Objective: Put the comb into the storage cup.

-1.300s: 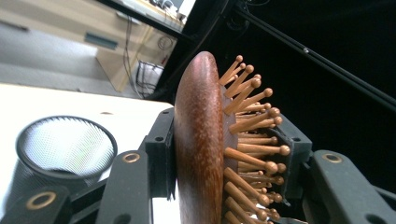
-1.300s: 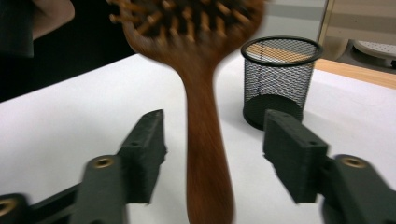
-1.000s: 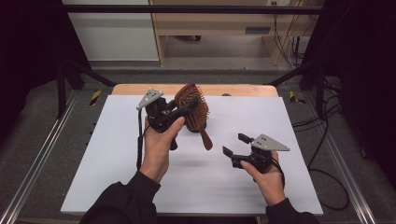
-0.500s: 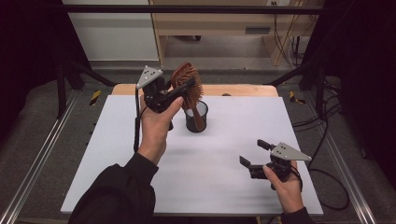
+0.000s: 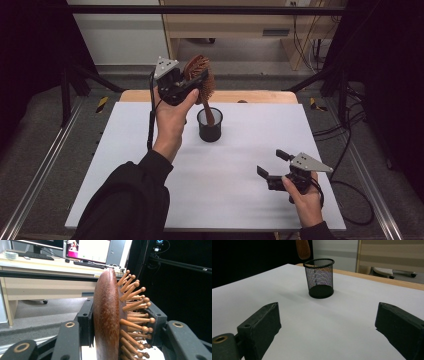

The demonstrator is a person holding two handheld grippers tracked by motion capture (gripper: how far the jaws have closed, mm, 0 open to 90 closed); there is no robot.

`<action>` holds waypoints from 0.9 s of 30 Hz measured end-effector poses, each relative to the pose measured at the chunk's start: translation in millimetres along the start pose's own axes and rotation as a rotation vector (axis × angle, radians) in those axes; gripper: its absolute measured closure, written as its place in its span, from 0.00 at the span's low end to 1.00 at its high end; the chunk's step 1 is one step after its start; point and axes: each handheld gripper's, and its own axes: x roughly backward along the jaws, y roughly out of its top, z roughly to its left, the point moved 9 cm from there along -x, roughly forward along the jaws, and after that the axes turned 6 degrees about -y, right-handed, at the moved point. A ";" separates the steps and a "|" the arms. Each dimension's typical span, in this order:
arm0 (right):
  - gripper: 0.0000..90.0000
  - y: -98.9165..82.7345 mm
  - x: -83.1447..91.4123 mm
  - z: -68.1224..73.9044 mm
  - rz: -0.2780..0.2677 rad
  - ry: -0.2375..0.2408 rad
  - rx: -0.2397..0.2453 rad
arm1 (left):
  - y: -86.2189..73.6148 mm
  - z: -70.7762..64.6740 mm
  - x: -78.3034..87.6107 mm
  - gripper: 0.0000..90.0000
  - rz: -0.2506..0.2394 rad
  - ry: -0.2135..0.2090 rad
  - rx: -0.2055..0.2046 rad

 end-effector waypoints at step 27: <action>0.06 1.5 1.2 -4.8 -0.015 -0.015 0.012 | -25.4 25.7 -35.5 0.57 0.051 0.001 -0.101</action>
